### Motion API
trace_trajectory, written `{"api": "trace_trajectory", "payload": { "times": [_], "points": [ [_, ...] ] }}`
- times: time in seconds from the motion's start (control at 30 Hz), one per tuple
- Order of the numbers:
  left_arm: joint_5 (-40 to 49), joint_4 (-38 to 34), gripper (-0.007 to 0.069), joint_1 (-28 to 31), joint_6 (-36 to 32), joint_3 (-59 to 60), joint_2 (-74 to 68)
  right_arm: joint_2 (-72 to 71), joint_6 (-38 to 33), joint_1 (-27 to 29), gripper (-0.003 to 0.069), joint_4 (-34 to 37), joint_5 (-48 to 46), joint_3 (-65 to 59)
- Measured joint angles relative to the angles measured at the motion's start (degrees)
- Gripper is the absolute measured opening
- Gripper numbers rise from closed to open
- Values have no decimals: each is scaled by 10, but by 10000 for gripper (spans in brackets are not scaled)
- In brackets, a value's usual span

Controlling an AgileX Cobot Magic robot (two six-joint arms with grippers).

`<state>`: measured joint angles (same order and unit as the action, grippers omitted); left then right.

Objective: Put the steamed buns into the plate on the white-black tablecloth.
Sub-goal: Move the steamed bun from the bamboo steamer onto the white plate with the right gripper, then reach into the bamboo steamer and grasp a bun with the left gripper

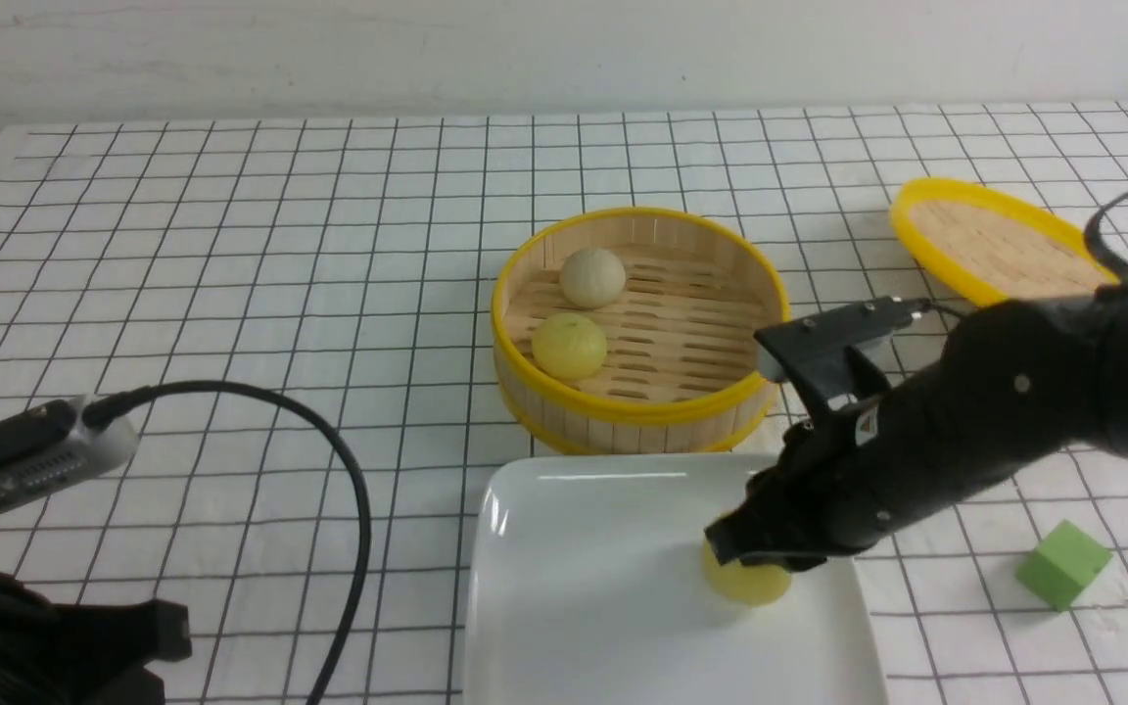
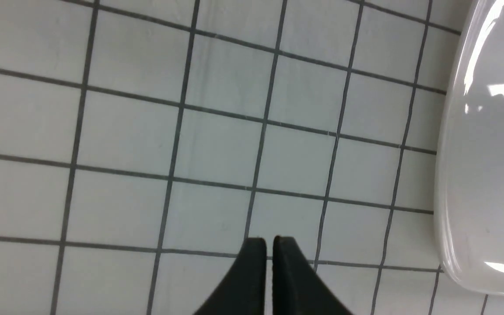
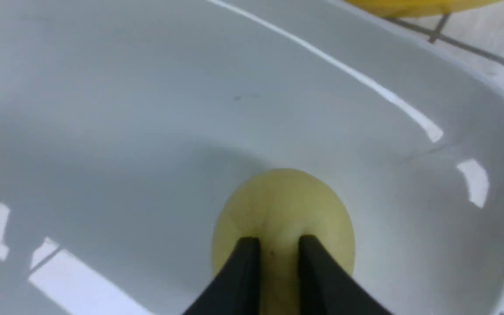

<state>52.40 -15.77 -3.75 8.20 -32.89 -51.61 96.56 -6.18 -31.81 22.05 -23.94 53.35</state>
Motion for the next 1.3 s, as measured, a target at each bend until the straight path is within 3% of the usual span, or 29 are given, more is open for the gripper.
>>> {"api": "trace_trajectory", "payload": {
  "times": [0.03,0.07,0.1,0.13,0.23,0.37,0.5,0.53,0.63,0.73,0.77,0.8,0.83,0.87,0.97,1.13,1.2,1.27,1.3],
  "points": [
    [0,0,55,0,0,0,0,6,7,0,232,1,15,-6],
    [0,0,55,0,0,0,0,6,8,0,242,1,16,-6],
    [0,0,58,0,0,0,0,6,15,0,325,2,24,-7],
    [0,0,59,0,0,0,0,4,17,0,334,3,25,-8],
    [-4,2,75,0,0,0,0,-36,22,1,465,-4,12,-11],
    [-17,4,90,0,0,0,0,-121,23,22,500,-34,-33,-12],
    [-64,-17,94,0,1,0,-4,-230,24,62,437,-78,-116,-12],
    [-97,-37,96,0,-4,0,-11,-290,24,84,361,-105,-175,-12],
    [-120,-74,97,0,-39,-9,-35,-364,24,112,245,-141,-244,-16],
    [-106,-150,97,0,-155,-39,-89,-446,27,141,97,-172,-288,-35],
    [-104,-163,97,0,-164,-45,-93,-451,27,143,79,-173,-289,-37],
    [-89,-217,97,-7,-242,-69,-132,-484,29,150,15,-179,-288,-55],
    [-88,-223,97,-7,-242,-72,-137,-492,29,151,9,-179,-288,-61],
    [-76,-273,97,-29,-309,-104,-181,-520,31,154,-13,-181,-280,-86],
    [-72,-297,97,-74,-343,-165,-248,-555,31,154,-15,-182,-258,-129],
    [-66,-239,98,-142,-272,-298,-355,-585,43,154,-14,-182,-219,-181],
    [-56,-154,116,-179,-171,-396,-420,-591,68,154,-11,-187,-209,-188],
    [-51,-119,129,-192,-134,-429,-448,-592,79,154,-10,-191,-204,-188],
    [-45,-69,162,-206,-82,-479,-478,-592,90,154,-8,-197,-202,-188]
  ]
}}
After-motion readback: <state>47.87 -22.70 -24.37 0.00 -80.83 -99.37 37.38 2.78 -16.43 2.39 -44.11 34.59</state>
